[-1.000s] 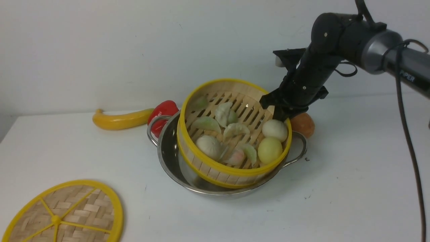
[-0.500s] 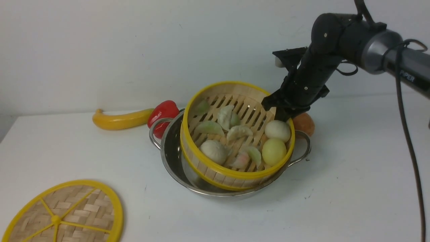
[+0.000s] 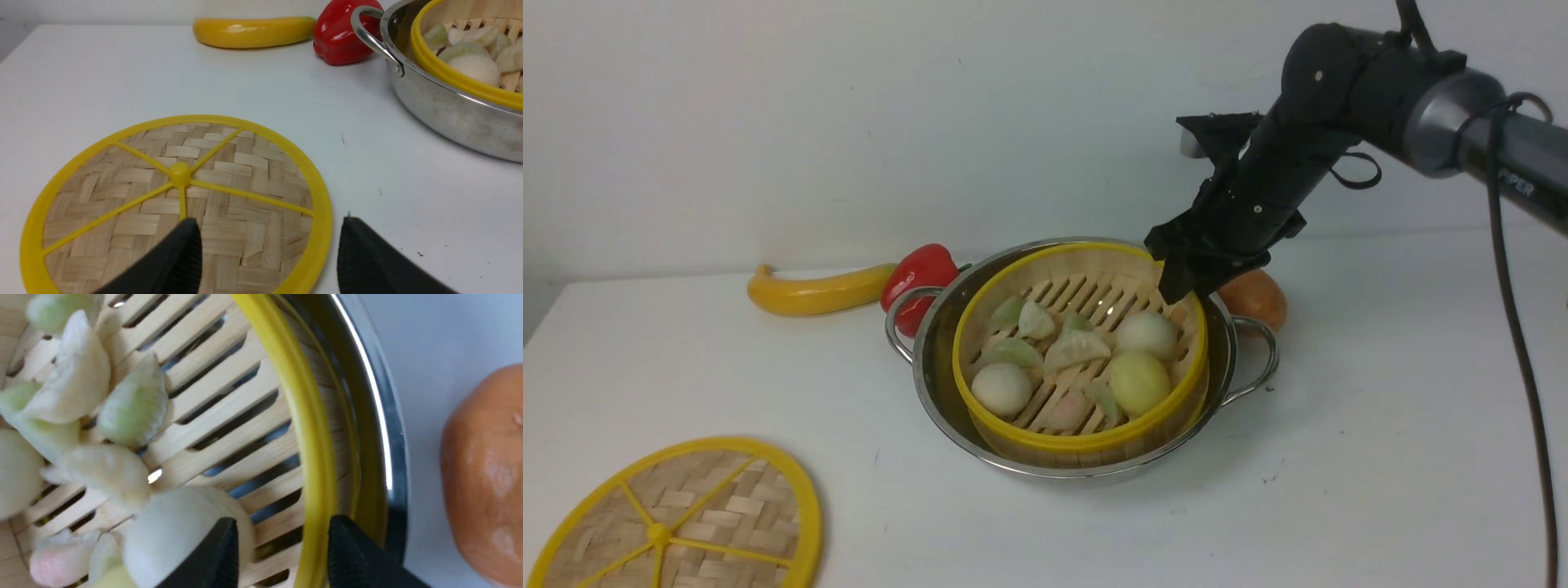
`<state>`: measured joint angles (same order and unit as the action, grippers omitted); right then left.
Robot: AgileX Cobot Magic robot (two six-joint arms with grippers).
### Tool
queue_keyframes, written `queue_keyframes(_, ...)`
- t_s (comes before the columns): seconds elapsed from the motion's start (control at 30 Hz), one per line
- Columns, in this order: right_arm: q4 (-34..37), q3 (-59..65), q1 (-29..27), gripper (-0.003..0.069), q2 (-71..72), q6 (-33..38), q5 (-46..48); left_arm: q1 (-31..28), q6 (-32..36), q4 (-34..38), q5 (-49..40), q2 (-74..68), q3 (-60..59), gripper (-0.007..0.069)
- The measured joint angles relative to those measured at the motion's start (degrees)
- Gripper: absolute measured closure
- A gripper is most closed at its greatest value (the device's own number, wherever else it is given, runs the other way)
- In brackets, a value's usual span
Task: Place the steamer in the pot on the white table, and put the lid on the steamer.
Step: 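Place the bamboo steamer basket of food into the steel pot with the right gripper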
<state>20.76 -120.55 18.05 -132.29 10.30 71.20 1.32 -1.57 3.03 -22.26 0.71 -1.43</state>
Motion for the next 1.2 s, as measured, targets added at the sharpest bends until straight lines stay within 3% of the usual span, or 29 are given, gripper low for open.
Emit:
queue_keyframes(0.57,0.53,-2.91,0.00,0.0367,0.04,2.80,-0.01,0.00,0.00,0.00,0.00,0.00,0.00,0.0204)
queue_keyframes(0.9,-2.57,-2.95,0.00,0.0475,0.04,2.42,0.05,0.00,0.00,0.00,0.00,0.00,0.00,0.0204)
queue_keyframes(1.2,-1.09,-2.95,0.25,0.0490,-1.63,1.24,0.05,0.00,0.00,0.00,0.00,0.00,0.00,0.0204)
